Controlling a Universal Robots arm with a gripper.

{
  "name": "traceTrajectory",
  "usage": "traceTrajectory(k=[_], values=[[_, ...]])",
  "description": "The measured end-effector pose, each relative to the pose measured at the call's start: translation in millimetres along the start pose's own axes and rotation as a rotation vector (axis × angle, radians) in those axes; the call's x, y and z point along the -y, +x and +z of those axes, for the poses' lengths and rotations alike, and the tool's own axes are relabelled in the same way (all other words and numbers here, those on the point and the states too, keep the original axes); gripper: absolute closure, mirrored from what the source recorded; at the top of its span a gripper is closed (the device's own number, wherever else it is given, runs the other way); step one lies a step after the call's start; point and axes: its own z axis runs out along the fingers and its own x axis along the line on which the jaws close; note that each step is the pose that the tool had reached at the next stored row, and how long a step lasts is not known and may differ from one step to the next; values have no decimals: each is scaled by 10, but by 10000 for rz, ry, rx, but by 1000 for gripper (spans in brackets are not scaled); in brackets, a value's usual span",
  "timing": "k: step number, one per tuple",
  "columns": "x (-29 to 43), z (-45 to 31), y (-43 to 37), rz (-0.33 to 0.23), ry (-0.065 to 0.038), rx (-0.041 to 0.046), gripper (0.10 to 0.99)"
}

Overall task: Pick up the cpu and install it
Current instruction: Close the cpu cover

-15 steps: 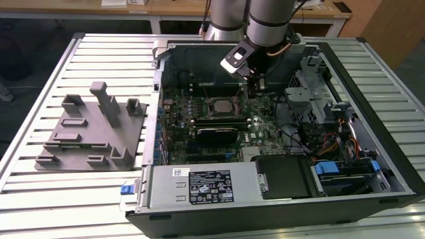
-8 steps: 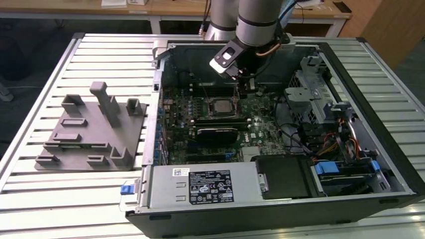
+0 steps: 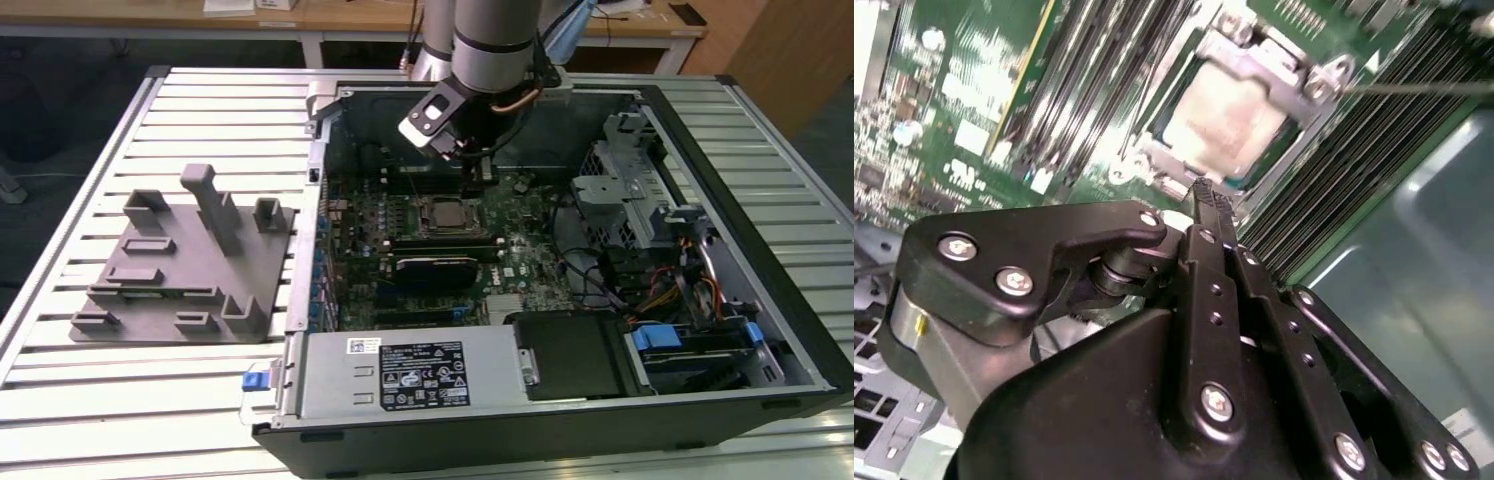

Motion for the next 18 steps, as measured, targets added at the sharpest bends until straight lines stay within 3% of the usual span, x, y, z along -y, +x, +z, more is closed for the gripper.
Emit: traceTrajectory(k=[9, 18], values=[[206, 0, 8, 2, 0, 0, 980], [226, 18, 8, -20, 1, 1, 980]])
